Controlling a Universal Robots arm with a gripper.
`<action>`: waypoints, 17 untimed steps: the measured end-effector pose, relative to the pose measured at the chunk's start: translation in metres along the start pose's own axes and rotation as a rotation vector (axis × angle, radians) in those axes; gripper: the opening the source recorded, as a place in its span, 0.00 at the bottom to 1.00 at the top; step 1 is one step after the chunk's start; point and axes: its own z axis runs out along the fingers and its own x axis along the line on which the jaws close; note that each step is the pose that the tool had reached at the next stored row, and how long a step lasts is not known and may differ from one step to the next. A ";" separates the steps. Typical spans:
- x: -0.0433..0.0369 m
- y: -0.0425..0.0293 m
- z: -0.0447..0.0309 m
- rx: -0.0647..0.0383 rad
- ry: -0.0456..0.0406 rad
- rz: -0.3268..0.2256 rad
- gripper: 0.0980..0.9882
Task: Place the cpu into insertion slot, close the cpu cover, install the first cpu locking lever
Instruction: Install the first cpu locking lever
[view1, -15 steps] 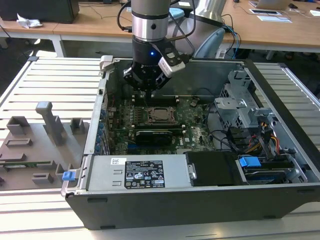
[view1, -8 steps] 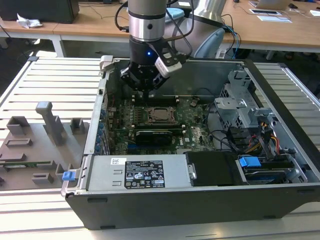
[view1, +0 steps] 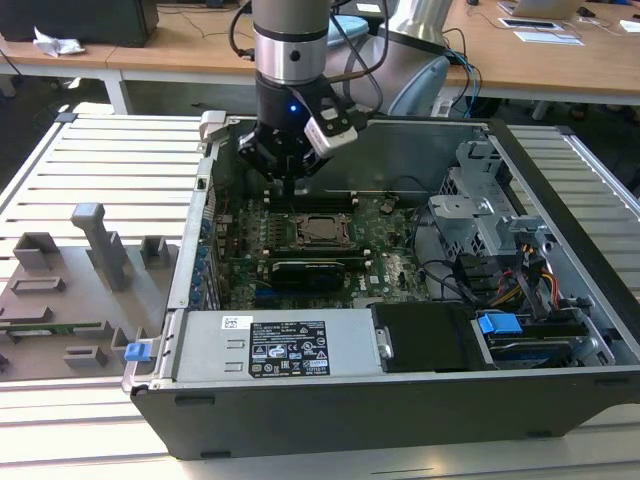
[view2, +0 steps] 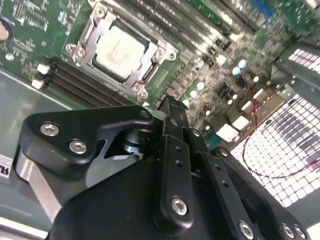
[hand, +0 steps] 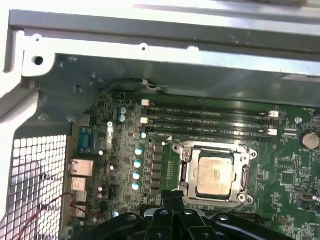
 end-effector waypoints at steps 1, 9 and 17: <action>0.0030 0.0002 0.0001 -0.008 -0.0005 0.000 0.01; 0.0158 0.0023 0.0011 -0.017 -0.0012 0.000 0.01; 0.0144 0.0250 0.0030 -0.021 -0.0018 0.000 0.01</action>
